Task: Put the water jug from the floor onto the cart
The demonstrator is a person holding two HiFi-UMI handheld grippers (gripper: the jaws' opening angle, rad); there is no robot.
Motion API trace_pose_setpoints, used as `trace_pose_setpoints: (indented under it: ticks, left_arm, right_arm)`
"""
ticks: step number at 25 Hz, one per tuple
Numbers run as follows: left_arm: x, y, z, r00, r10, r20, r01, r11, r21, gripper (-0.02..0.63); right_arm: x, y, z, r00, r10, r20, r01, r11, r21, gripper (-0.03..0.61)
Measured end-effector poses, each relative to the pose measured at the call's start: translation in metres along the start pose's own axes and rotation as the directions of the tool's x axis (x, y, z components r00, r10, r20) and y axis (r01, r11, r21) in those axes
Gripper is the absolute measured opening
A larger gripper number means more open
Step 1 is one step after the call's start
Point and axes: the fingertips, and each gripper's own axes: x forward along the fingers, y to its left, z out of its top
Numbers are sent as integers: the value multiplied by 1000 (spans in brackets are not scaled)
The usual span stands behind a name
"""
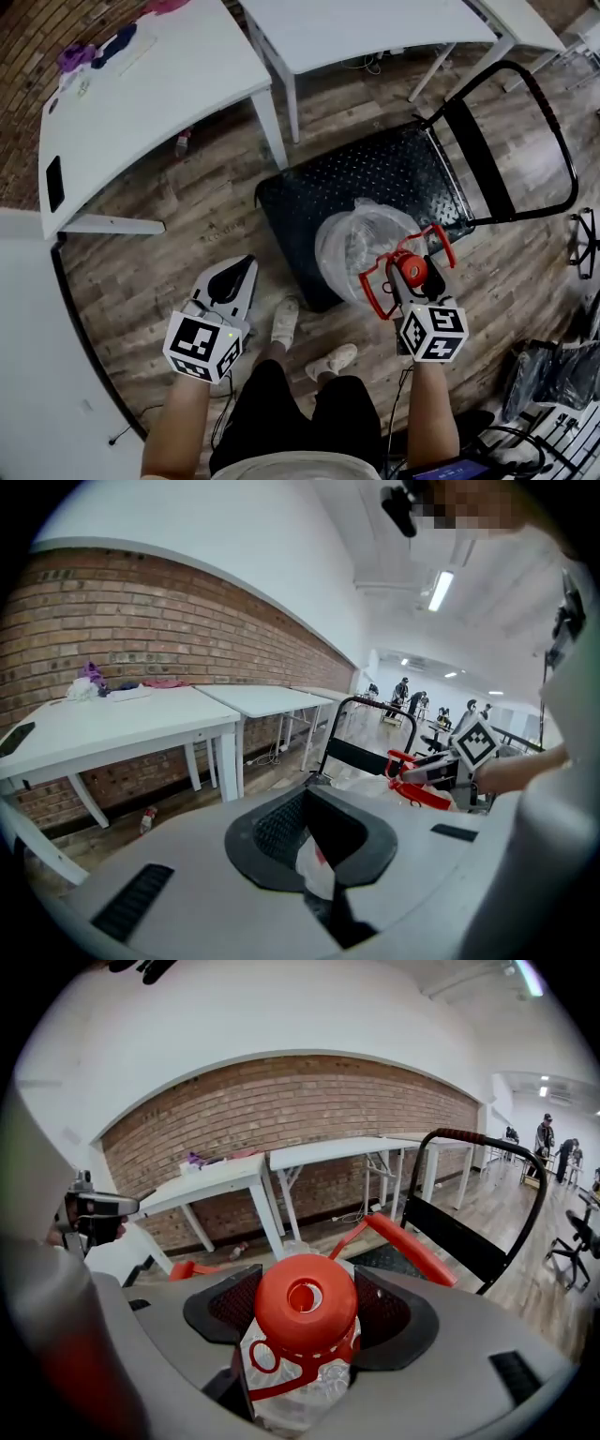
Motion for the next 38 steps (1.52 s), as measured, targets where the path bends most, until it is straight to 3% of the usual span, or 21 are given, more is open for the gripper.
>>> trace_pose_setpoints:
  ticks: [11,31,38]
  left_arm:
    - [-5,41,-13,1000,12,-19,-13,999,-31,0]
    - [28,41,-29,995,-56,-76,54,998,-39,0]
    - [34,38,-24,994,-82,-74,79,996,-38,-1]
  right_arm:
    - [52,55,-18,997,34,-72,-42,994,-103,313]
    - [76,54,-49,990,13,-137,-25,996,-88,313]
    - [79,75,-58,984,43,-175,-67,989,-129,314]
